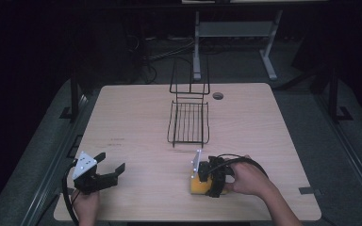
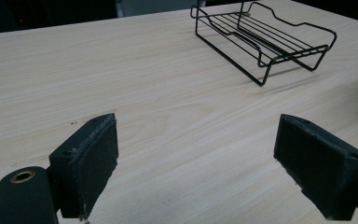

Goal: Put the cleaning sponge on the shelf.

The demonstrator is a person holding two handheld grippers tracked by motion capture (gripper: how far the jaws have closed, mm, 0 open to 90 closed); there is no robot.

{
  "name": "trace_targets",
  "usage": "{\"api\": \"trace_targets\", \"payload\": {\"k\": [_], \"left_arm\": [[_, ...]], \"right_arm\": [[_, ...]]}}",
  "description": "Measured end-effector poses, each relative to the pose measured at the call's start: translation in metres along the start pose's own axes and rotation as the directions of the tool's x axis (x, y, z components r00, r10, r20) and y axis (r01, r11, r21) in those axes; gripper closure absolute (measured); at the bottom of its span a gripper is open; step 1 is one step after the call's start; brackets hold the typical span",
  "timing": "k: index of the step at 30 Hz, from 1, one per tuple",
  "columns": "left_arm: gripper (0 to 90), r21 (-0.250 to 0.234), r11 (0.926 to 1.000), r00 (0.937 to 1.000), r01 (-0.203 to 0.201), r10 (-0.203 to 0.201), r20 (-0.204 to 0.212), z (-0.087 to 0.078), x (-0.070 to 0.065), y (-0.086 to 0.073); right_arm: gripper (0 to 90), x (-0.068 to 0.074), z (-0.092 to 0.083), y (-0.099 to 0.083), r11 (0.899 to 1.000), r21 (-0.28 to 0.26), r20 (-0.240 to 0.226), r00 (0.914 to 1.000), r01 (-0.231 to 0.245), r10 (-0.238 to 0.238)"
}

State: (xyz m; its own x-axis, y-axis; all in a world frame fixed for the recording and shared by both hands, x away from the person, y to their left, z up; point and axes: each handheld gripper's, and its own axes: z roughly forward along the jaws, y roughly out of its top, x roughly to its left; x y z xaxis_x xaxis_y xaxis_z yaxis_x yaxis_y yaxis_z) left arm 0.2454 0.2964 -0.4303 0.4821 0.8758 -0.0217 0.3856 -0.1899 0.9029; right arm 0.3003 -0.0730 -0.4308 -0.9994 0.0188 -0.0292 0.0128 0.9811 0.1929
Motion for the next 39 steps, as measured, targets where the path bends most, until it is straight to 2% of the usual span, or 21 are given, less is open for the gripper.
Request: {"api": "trace_targets", "payload": {"k": [8, 23, 30, 37, 39], "left_arm": [[12.9, -0.003, 1.0, 1.0, 0.0, 0.0, 0.003, 0.0, -0.001, 0.0], [13.0, -0.003, 1.0, 1.0, 0.002, -0.002, 0.002, 0.0, 0.0, 0.0], [13.0, -0.007, 1.0, 1.0, 0.004, -0.004, 0.004, 0.0, 0.0, 0.0], [13.0, -0.01, 0.9999, 0.9999, 0.011, -0.011, 0.006, 0.0, 0.0, 0.0], [13.0, -0.01, 0.9999, 0.9999, 0.01, -0.01, 0.006, 0.0, 0.0, 0.0]], "right_arm": [[21.8, -0.009, -0.013, 0.014, 0.999, -0.003, 0.01, 0.9993, 0.035, -0.035], [21.8, -0.034, -0.034, 0.037, 0.999, -0.013, 0.013, 0.9991, 0.041, -0.04], [21.8, -0.047, -0.039, 0.044, 0.999, -0.013, 0.023, 0.999, 0.039, -0.039], [21.8, -0.061, -0.039, 0.049, 0.999, 0.001, 0.016, 0.9991, 0.038, -0.038], [21.7, -0.065, -0.038, 0.05, 0.999, -0.013, 0.005, 0.9995, 0.032, -0.032]]}}
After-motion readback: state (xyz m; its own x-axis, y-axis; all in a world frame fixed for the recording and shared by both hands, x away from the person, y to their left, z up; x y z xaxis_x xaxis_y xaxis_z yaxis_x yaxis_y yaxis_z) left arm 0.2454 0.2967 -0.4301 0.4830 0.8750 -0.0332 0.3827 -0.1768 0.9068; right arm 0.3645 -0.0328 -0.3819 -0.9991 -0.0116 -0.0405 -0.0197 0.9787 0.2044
